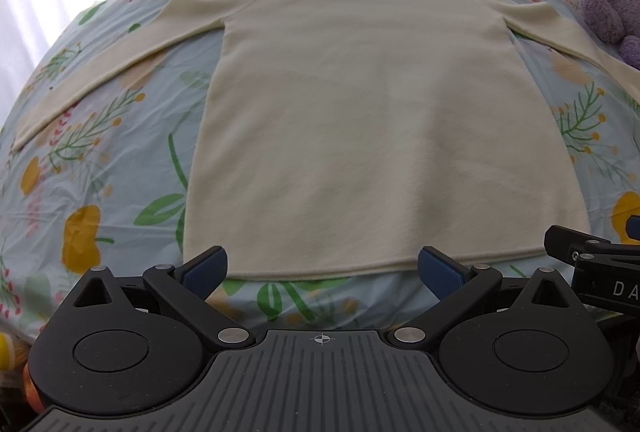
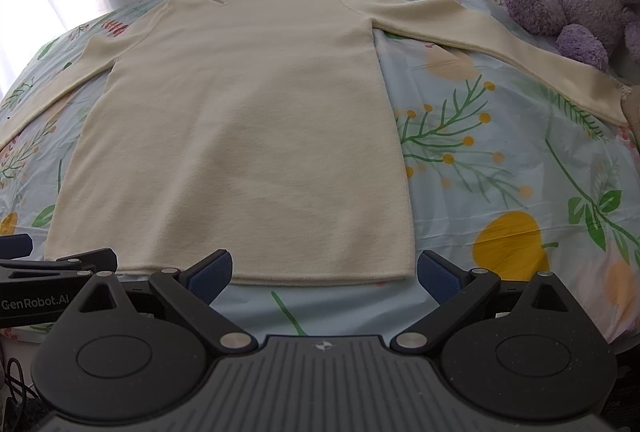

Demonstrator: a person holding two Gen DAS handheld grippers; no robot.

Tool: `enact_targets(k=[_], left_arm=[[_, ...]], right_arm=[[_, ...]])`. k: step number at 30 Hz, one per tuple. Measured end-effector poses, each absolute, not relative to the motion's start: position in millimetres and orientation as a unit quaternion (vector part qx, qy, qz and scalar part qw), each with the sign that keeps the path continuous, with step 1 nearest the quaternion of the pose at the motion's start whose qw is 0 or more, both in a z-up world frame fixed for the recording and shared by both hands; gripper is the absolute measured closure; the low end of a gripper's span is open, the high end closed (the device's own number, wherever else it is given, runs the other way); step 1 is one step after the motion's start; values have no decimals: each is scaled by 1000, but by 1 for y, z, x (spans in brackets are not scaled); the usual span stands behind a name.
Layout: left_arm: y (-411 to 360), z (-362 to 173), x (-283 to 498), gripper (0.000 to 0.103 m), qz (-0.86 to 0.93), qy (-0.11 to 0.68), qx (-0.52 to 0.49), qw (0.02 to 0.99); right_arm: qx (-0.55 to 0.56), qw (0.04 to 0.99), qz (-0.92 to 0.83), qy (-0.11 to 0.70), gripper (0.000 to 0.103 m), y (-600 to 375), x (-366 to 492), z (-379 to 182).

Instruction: Fold small clothes

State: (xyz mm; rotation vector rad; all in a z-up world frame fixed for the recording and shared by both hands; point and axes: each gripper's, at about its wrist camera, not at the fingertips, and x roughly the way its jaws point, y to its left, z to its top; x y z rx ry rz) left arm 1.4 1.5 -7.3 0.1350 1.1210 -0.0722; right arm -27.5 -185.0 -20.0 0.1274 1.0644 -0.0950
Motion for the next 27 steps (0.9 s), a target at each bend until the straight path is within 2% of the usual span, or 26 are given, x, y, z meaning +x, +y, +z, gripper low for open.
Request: enact_targets(k=[27], left_arm=[[5, -10, 3, 0, -28, 533, 61, 844]], right_arm=[[63, 860, -38, 505, 4, -183, -28, -22]])
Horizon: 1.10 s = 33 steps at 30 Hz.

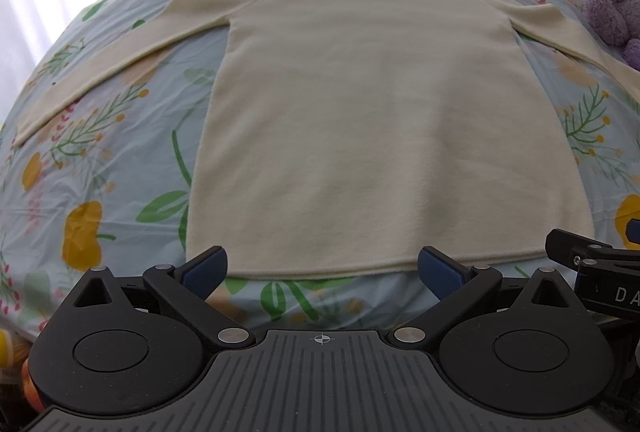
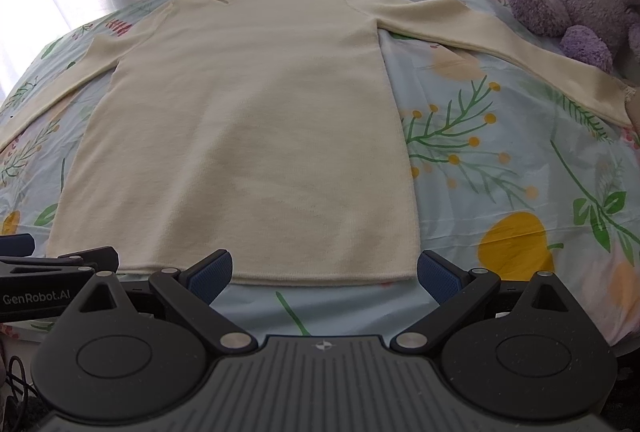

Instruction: Fold small clothes

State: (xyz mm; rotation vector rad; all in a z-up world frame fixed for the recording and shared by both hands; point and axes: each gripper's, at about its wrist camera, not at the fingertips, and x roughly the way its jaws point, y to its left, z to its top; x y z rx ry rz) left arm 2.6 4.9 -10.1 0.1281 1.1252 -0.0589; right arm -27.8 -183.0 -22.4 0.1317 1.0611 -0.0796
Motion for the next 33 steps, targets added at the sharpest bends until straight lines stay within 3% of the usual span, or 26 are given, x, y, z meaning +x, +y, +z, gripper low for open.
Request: enact_targets(k=[24, 33], left_arm=[[5, -11, 4, 0, -25, 536, 61, 841], [12, -16, 14, 0, -25, 542, 52, 838]], right_arm=[[79, 861, -32, 501, 4, -186, -29, -25], [203, 874, 48, 438, 4, -218, -32, -36]])
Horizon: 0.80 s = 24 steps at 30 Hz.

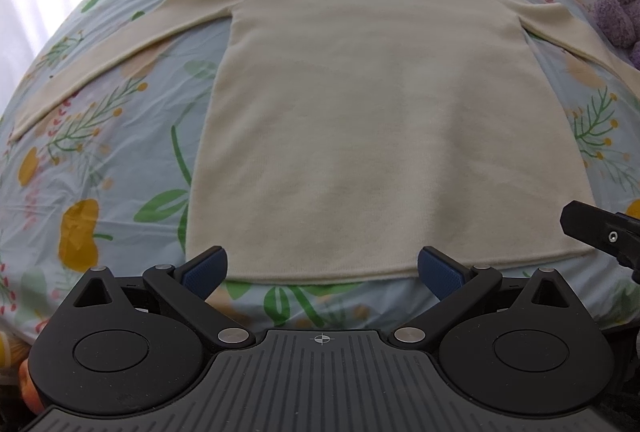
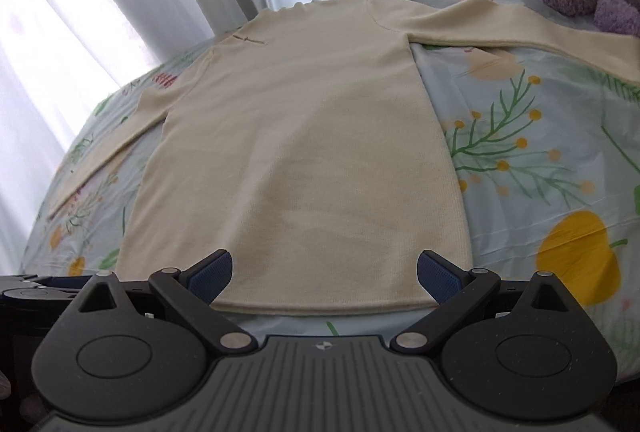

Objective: Fold small clothes
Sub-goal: 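Grasp the sleeve cuff beside the teddy bear with the right gripper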

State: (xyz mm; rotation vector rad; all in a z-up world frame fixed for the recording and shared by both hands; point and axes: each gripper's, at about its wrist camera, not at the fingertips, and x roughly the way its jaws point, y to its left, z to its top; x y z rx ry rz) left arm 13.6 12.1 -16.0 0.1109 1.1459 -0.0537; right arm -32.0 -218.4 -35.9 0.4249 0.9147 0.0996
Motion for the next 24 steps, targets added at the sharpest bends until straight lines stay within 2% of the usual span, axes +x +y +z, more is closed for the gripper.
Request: enact_targets(k=[4, 7, 10, 11, 12, 15, 18, 24], left_arm=[[24, -18, 24, 0, -20, 541, 42, 840], [35, -20, 36, 0, -14, 540, 34, 841], [50, -23, 53, 0, -11, 542, 19, 840], [56, -24, 59, 0, -11, 542, 11, 840], [61, -25, 65, 0, -10, 542, 2, 841], [74, -29, 83, 0, 5, 538, -7, 843], [79, -36, 97, 0, 30, 531, 0, 847], [75, -50, 118, 0, 81, 508, 5, 858]], right_arm=[[252, 870, 35, 422, 4, -247, -26, -49], [272, 870, -38, 410, 4, -286, -5, -51], [321, 876, -117, 341, 6, -342, 14, -50], [342, 871, -147, 321, 10, -366, 23, -50], [360, 866, -171, 302, 21, -387, 30, -49], [400, 842, -244, 267, 45, -444, 43, -51], [427, 819, -290, 253, 55, -488, 48, -59], [461, 787, -332, 240, 66, -539, 49, -95]])
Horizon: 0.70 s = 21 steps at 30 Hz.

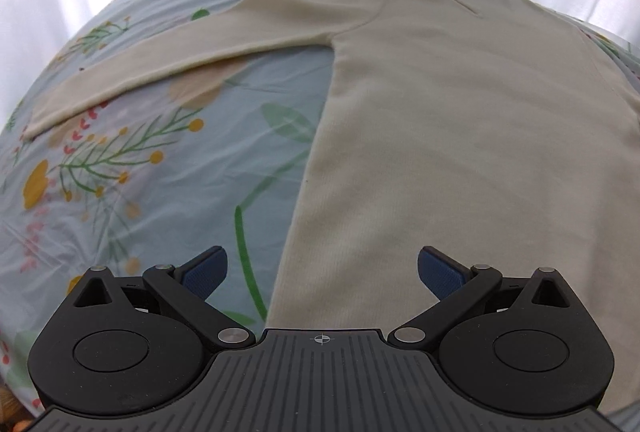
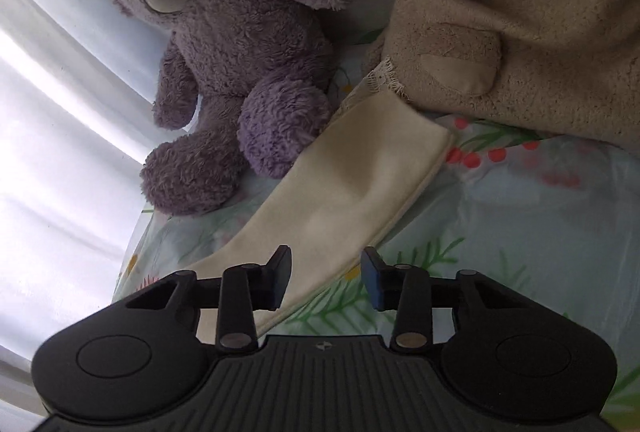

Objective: Fold small clothes
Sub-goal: 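Grasp the sleeve cuff beside the teddy bear with the right gripper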

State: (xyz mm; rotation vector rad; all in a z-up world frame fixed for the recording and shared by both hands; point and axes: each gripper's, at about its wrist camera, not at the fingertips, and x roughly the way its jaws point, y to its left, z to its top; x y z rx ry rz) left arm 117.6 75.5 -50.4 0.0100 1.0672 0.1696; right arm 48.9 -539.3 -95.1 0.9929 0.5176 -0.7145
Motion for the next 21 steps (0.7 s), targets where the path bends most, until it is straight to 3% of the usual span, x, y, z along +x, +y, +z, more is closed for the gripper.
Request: enact_targets(k=[11, 14, 18, 21], left_arm=[[63, -64, 119, 0, 108, 502, -56, 856], [61, -69, 121, 0, 112, 511, -56, 851], [67, -73, 120, 0, 107, 517, -63, 847], [72, -73, 119, 0, 103, 515, -64, 849]], right_arm=[[467, 797, -315, 216, 72, -562, 45, -114], [461, 803, -315, 211, 78, -565, 47, -116], [447, 806, -328, 207, 93, -569, 51, -112], [396, 829, -342, 199, 97, -558, 58, -92]])
